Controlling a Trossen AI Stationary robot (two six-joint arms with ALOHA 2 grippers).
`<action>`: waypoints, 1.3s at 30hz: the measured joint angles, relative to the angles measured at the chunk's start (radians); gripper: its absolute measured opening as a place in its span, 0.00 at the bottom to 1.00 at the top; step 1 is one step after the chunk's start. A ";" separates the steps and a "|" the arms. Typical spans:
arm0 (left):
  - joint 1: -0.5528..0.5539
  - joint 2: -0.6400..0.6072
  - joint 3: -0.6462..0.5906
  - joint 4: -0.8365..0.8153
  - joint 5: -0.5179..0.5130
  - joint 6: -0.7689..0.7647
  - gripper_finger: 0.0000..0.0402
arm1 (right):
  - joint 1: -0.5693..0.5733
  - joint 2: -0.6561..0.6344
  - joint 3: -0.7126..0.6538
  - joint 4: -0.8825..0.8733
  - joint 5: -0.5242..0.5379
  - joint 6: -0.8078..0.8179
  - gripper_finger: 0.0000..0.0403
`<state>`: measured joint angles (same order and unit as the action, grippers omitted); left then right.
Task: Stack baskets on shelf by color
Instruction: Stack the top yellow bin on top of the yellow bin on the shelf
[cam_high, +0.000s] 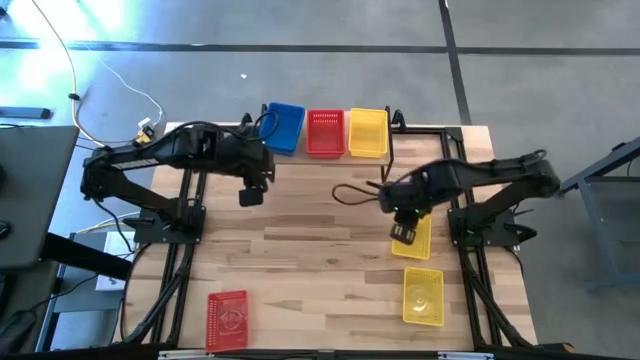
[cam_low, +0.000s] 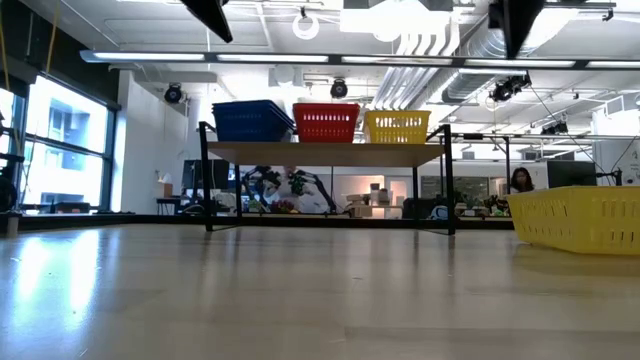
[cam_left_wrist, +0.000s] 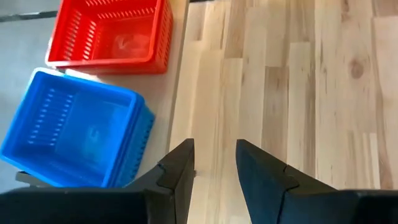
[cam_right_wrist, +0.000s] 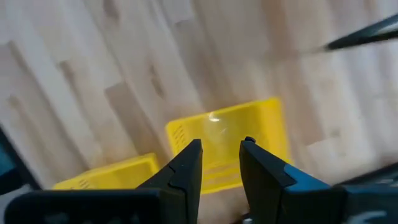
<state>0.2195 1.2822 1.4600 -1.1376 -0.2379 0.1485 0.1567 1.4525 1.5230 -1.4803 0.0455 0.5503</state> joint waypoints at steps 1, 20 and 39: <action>0.000 -0.003 -0.012 0.001 -0.001 -0.006 0.27 | 0.007 -0.027 -0.048 0.033 -0.020 0.019 0.23; 0.000 -0.005 -0.021 0.046 0.003 -0.018 0.27 | 0.161 -0.226 -0.618 0.544 -0.142 0.213 0.30; 0.000 -0.005 -0.021 0.044 -0.001 -0.025 0.27 | 0.265 -0.214 -0.817 0.695 -0.080 0.340 0.36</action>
<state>0.2199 1.2774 1.4387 -1.0934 -0.2386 0.1238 0.4217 1.2381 0.7062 -0.7856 -0.0341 0.8901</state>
